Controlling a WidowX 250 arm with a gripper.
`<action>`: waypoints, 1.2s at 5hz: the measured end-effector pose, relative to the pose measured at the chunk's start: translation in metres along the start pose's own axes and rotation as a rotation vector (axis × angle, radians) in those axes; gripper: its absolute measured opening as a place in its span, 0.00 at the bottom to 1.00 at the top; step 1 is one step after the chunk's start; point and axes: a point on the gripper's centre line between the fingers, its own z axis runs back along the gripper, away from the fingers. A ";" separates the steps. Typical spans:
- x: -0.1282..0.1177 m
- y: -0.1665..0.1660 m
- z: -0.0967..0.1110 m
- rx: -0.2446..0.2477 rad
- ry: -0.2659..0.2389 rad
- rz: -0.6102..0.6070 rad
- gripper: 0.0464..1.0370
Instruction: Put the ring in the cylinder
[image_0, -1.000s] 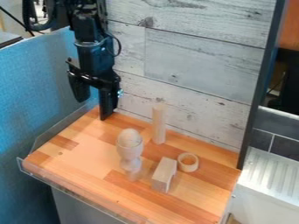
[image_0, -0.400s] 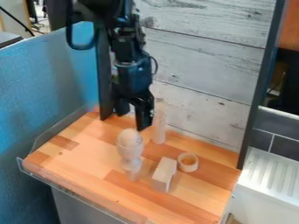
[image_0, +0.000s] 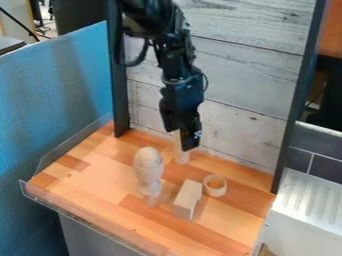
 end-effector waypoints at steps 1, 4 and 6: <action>0.017 0.001 -0.012 0.026 -0.032 -0.099 0.96; 0.040 -0.033 -0.081 0.059 -0.016 -0.050 0.96; 0.052 -0.032 -0.098 0.046 -0.013 -0.043 0.96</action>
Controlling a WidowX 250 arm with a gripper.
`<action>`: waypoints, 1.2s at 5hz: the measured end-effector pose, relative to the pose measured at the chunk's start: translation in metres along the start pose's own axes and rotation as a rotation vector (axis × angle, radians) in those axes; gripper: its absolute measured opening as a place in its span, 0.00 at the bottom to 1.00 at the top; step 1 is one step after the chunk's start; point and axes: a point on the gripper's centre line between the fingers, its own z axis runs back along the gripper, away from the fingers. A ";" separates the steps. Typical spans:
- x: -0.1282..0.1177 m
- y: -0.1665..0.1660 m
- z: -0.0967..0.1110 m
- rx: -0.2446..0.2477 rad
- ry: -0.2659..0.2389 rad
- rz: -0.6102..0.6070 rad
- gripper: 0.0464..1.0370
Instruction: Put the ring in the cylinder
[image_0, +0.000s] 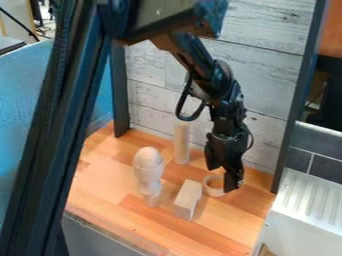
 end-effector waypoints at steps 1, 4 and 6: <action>-0.001 0.000 -0.007 -0.004 0.015 0.002 0.96; -0.004 -0.001 -0.013 -0.019 0.040 0.020 0.70; 0.002 0.001 0.049 -0.054 -0.085 0.056 0.70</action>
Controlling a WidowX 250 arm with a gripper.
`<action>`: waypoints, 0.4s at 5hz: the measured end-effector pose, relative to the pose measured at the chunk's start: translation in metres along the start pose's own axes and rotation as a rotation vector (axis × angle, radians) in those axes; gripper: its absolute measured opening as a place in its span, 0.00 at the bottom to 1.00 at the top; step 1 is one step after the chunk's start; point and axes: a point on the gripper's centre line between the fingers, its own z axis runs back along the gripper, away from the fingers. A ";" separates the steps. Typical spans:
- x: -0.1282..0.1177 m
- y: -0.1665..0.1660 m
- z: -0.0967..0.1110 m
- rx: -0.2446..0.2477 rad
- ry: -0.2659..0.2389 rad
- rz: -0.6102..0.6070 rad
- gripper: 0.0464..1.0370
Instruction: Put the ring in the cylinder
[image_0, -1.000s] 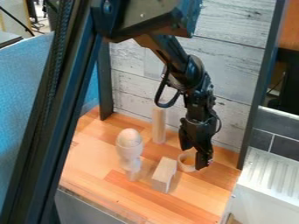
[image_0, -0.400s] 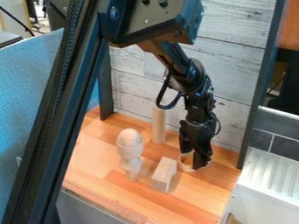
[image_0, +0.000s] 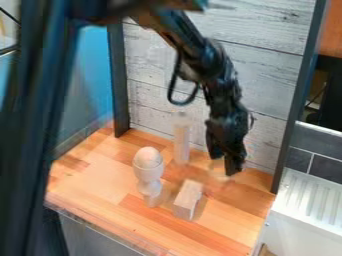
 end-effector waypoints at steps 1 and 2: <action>0.003 -0.008 0.034 -0.014 -0.054 0.016 0.70; 0.000 -0.002 0.071 0.003 -0.091 0.070 0.70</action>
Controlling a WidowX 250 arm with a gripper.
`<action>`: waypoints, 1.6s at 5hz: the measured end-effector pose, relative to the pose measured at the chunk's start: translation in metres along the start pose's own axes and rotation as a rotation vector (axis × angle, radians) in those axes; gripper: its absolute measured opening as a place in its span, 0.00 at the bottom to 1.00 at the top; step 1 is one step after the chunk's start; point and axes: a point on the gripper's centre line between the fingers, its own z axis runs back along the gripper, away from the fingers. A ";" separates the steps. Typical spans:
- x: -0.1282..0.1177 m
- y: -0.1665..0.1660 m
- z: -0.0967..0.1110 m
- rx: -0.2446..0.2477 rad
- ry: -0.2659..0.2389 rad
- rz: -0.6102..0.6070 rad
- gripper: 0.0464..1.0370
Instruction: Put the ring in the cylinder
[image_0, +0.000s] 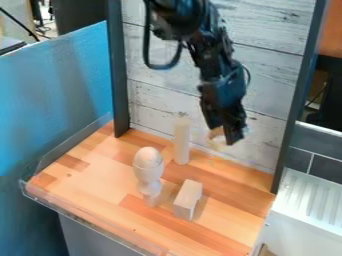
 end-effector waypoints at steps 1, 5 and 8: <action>-0.009 0.013 0.011 0.043 0.066 0.086 0.70; -0.025 0.111 0.000 0.129 0.149 0.331 0.70; -0.023 0.123 -0.030 0.110 0.171 0.343 0.70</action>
